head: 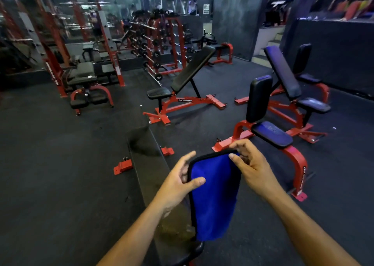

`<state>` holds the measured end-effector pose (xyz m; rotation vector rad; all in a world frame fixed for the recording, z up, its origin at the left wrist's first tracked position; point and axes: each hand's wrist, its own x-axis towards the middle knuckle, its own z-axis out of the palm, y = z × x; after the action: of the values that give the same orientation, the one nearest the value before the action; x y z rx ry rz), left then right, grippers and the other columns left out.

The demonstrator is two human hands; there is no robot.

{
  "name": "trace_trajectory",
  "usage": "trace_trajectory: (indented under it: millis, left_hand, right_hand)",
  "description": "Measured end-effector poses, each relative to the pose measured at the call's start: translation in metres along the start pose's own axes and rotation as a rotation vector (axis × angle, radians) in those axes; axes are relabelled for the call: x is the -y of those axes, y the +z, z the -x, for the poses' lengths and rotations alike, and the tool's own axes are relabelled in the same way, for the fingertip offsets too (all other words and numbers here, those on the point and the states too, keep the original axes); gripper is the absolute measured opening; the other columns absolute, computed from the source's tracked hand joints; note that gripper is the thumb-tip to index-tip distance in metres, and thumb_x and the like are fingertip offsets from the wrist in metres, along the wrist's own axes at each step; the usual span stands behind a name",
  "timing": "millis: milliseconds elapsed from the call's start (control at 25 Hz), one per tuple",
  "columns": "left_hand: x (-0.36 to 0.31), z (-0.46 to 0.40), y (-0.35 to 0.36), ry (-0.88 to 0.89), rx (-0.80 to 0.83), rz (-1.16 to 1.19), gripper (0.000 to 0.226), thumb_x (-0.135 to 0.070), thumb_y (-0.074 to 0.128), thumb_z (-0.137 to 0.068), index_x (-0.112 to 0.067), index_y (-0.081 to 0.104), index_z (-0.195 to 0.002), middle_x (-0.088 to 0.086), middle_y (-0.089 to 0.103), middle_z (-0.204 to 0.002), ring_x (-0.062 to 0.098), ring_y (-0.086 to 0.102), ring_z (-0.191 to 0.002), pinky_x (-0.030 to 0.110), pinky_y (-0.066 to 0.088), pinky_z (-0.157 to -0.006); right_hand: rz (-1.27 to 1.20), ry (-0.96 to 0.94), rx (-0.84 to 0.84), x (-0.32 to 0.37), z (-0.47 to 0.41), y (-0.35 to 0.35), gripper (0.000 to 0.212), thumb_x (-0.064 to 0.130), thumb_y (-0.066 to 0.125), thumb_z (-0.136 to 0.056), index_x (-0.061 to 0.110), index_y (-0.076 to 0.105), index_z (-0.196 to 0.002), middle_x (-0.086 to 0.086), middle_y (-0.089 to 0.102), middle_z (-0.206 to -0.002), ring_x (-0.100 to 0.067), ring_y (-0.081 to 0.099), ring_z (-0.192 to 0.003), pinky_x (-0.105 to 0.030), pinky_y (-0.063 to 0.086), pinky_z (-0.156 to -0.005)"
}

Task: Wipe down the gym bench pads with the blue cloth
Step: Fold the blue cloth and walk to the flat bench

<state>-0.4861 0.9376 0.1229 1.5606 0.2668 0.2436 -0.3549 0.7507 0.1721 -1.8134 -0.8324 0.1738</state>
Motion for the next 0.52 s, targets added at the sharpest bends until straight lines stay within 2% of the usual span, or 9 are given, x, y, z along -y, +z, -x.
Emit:
trace_trajectory:
  millis: [80, 120, 200, 240, 280, 320, 400, 520]
  left_hand:
    - [0.003, -0.004, 0.005, -0.020, 0.107, 0.028, 0.037, -0.014, 0.071, -0.094, -0.019, 0.063, -0.130, 0.007, 0.071, -0.127, 0.022, 0.067, -0.119, 0.045, 0.051, -0.107]
    - [0.002, -0.006, 0.008, -0.022, 0.104, 0.083, 0.029, -0.016, 0.070, -0.095, -0.021, 0.067, -0.123, 0.008, 0.073, -0.124, 0.027, 0.067, -0.119, 0.050, 0.047, -0.109]
    - [-0.008, -0.011, 0.015, -0.040, 0.032, 0.255, 0.022, -0.021, 0.072, -0.093, -0.030, 0.071, -0.113, 0.006, 0.074, -0.120, 0.031, 0.064, -0.117, 0.050, 0.042, -0.106]
    - [-0.012, -0.016, 0.016, -0.033, 0.014, 0.313, 0.023, -0.021, 0.070, -0.094, -0.028, 0.070, -0.116, 0.007, 0.073, -0.122, 0.030, 0.064, -0.118, 0.048, 0.043, -0.104]
    - [-0.016, -0.019, 0.016, -0.029, 0.012, 0.356, 0.024, -0.020, 0.067, -0.096, -0.022, 0.068, -0.121, 0.009, 0.072, -0.125, 0.029, 0.065, -0.119, 0.045, 0.047, -0.103]
    - [-0.017, -0.021, 0.014, -0.052, 0.008, 0.400, 0.025, -0.021, 0.064, -0.098, -0.018, 0.067, -0.122, 0.010, 0.072, -0.125, 0.026, 0.067, -0.117, 0.040, 0.051, -0.101]
    - [-0.011, -0.018, 0.004, -0.138, 0.027, 0.475, 0.027, -0.027, 0.065, -0.096, -0.022, 0.068, -0.122, 0.009, 0.071, -0.125, 0.022, 0.070, -0.111, 0.035, 0.055, -0.097]
    - [0.019, -0.001, -0.005, -0.277, 0.224, 0.460, 0.056, -0.024, 0.073, -0.087, -0.030, 0.054, -0.140, 0.004, 0.066, -0.137, 0.023, 0.062, -0.127, 0.045, 0.046, -0.110]
  right_hand:
    - [-0.055, 0.079, -0.059, 0.004, 0.001, -0.005, 0.028, 0.025, 0.059, -0.097, 0.042, 0.051, -0.117, 0.011, 0.068, -0.111, 0.002, 0.061, -0.108, -0.025, 0.047, -0.092]
    - [-0.125, 0.132, -0.026, 0.004, 0.004, -0.009, 0.034, 0.028, 0.060, -0.096, 0.045, 0.047, -0.123, 0.013, 0.066, -0.113, 0.006, 0.059, -0.108, -0.023, 0.044, -0.093]
    - [-0.242, 0.262, 0.173, -0.006, 0.015, -0.011, 0.047, 0.033, 0.065, -0.090, 0.046, 0.045, -0.131, 0.026, 0.063, -0.121, 0.006, 0.056, -0.116, -0.022, 0.043, -0.097]
    - [-0.261, 0.319, 0.282, -0.015, 0.023, -0.008, 0.047, 0.031, 0.067, -0.088, 0.042, 0.049, -0.131, 0.027, 0.063, -0.122, -0.001, 0.057, -0.119, -0.026, 0.046, -0.100]
    - [-0.265, 0.356, 0.342, -0.026, 0.032, -0.002, 0.042, 0.026, 0.068, -0.088, 0.033, 0.057, -0.128, 0.021, 0.066, -0.123, -0.008, 0.060, -0.119, -0.034, 0.047, -0.103]
    - [-0.269, 0.377, 0.331, -0.033, 0.040, 0.005, 0.035, 0.020, 0.067, -0.090, 0.024, 0.062, -0.125, 0.011, 0.069, -0.122, -0.014, 0.063, -0.117, -0.043, 0.047, -0.105]
    - [-0.406, 0.405, 0.164, -0.036, 0.049, 0.020, 0.030, 0.015, 0.063, -0.092, 0.016, 0.065, -0.123, -0.001, 0.070, -0.121, -0.020, 0.064, -0.116, -0.050, 0.045, -0.107]
    - [-0.657, 0.432, -0.073, -0.029, 0.052, 0.034, 0.028, 0.012, 0.056, -0.096, 0.015, 0.062, -0.123, -0.003, 0.070, -0.123, -0.020, 0.063, -0.119, -0.040, 0.049, -0.103]
